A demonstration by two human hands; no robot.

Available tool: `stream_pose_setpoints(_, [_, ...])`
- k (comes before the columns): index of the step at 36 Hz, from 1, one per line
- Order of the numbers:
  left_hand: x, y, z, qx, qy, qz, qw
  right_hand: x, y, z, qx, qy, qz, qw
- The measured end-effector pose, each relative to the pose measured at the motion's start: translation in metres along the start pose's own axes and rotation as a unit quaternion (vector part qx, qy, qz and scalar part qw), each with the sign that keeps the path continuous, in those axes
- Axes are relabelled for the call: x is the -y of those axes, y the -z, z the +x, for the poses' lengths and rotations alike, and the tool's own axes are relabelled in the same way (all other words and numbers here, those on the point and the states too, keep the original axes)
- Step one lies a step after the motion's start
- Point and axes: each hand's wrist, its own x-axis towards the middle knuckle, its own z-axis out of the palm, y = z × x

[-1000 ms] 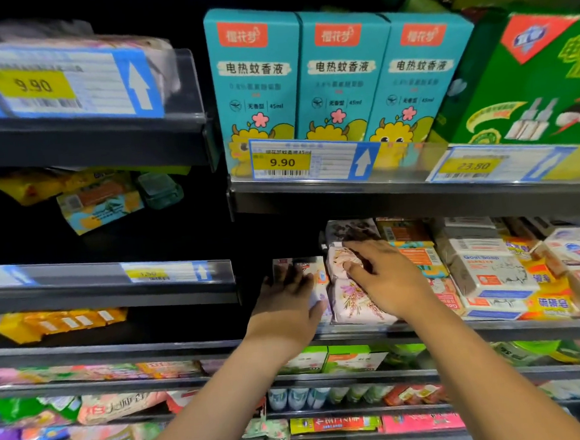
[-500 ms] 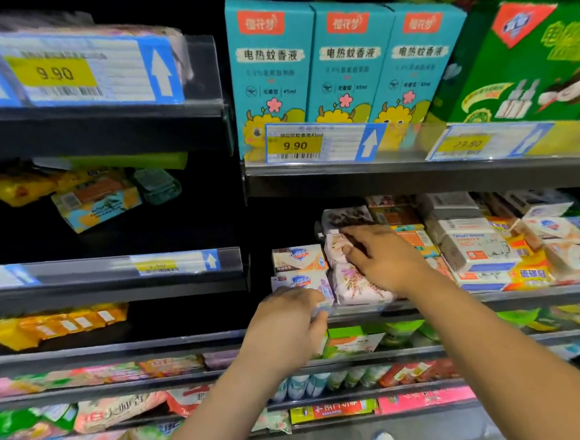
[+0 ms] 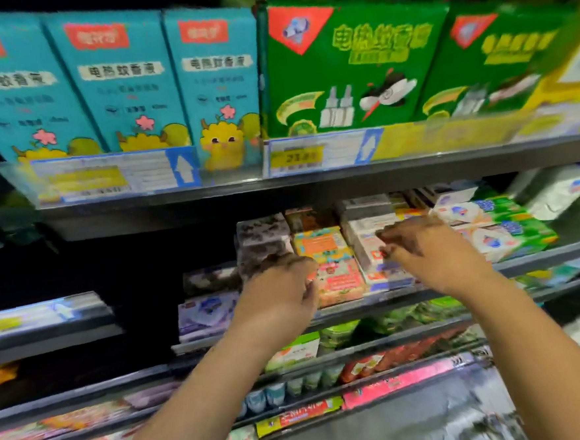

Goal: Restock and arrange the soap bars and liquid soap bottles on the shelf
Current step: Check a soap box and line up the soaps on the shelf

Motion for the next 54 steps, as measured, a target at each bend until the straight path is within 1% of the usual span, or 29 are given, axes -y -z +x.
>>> stream_pose_setpoints(3, [-0.029,-0.008,0.024,0.022,-0.009,0.018,1.000,-0.039,0.010,-0.005,-0.007,-0.050,0.026,0.998])
stream_pose_setpoints(6, [-0.058,-0.018,0.045,0.054,-0.008,0.021,0.998,-0.074,0.014,-0.010,-0.010,-0.061,0.023,0.998])
stream_pose_setpoints(8, [-0.075,-0.029,0.057,0.071,-0.004,0.015,0.997,-0.095,0.014,-0.012,-0.022,-0.051,0.017,0.998])
stream_pose_setpoints(10, [-0.091,-0.042,0.071,0.065,-0.020,0.003,0.998,-0.117,0.013,-0.010,-0.035,-0.050,0.006,0.998])
stream_pose_setpoints(12, [-0.105,-0.054,0.085,0.064,-0.018,-0.004,0.998,-0.140,0.011,-0.004,-0.036,-0.064,-0.003,0.997])
stream_pose_setpoints(16, [-0.133,-0.073,0.099,0.049,0.004,0.086,0.995,-0.179,0.001,0.017,-0.018,-0.102,-0.064,0.993])
stream_pose_setpoints(19, [-0.136,-0.090,0.103,0.052,0.034,0.148,0.987,-0.185,-0.002,0.029,0.016,-0.118,-0.067,0.991])
stream_pose_setpoints(21, [-0.135,-0.094,0.108,0.050,0.045,0.175,0.982,-0.189,-0.003,0.036,0.017,-0.112,-0.054,0.992])
stream_pose_setpoints(23, [-0.133,-0.094,0.112,0.047,0.045,0.175,0.982,-0.193,-0.008,0.041,0.010,-0.100,-0.037,0.994])
stream_pose_setpoints(26, [-0.132,-0.095,0.111,0.037,0.042,0.169,0.984,-0.199,-0.020,0.043,-0.047,-0.085,-0.025,0.995])
stream_pose_setpoints(30, [-0.130,-0.097,0.112,0.027,0.043,0.182,0.982,-0.203,-0.029,0.041,-0.088,-0.125,-0.037,0.987])
stream_pose_setpoints(32, [-0.129,-0.095,0.111,0.033,0.042,0.178,0.983,-0.203,-0.030,0.040,-0.104,-0.142,0.013,0.984])
stream_pose_setpoints(35, [-0.132,-0.093,0.108,0.044,0.041,0.178,0.982,-0.212,-0.034,0.041,-0.116,-0.116,0.079,0.983])
stream_pose_setpoints(37, [-0.132,-0.092,0.108,0.046,0.041,0.181,0.982,-0.218,-0.037,0.047,-0.128,-0.084,0.075,0.985])
stream_pose_setpoints(39, [-0.132,-0.092,0.109,0.044,0.042,0.182,0.981,-0.222,-0.037,0.051,-0.130,-0.089,0.040,0.987])
stream_pose_setpoints(41, [-0.132,-0.093,0.110,0.042,0.044,0.182,0.981,-0.228,-0.041,0.056,-0.125,-0.112,-0.007,0.986])
stream_pose_setpoints(43, [-0.131,-0.094,0.111,0.037,0.045,0.178,0.982,-0.232,-0.044,0.057,-0.113,-0.128,-0.019,0.985])
stream_pose_setpoints(47, [-0.132,-0.096,0.110,0.034,0.041,0.180,0.982,-0.234,-0.041,0.055,-0.101,-0.143,0.001,0.985])
stream_pose_setpoints(49, [-0.132,-0.094,0.109,0.038,0.039,0.183,0.982,-0.231,-0.037,0.055,-0.094,-0.138,0.035,0.985])
stream_pose_setpoints(52, [-0.132,-0.091,0.110,0.037,0.035,0.190,0.980,-0.227,-0.024,0.060,-0.035,-0.131,0.047,0.990])
stream_pose_setpoints(54, [-0.132,-0.091,0.110,0.038,0.035,0.187,0.981,-0.228,-0.015,0.065,-0.015,-0.134,0.090,0.987])
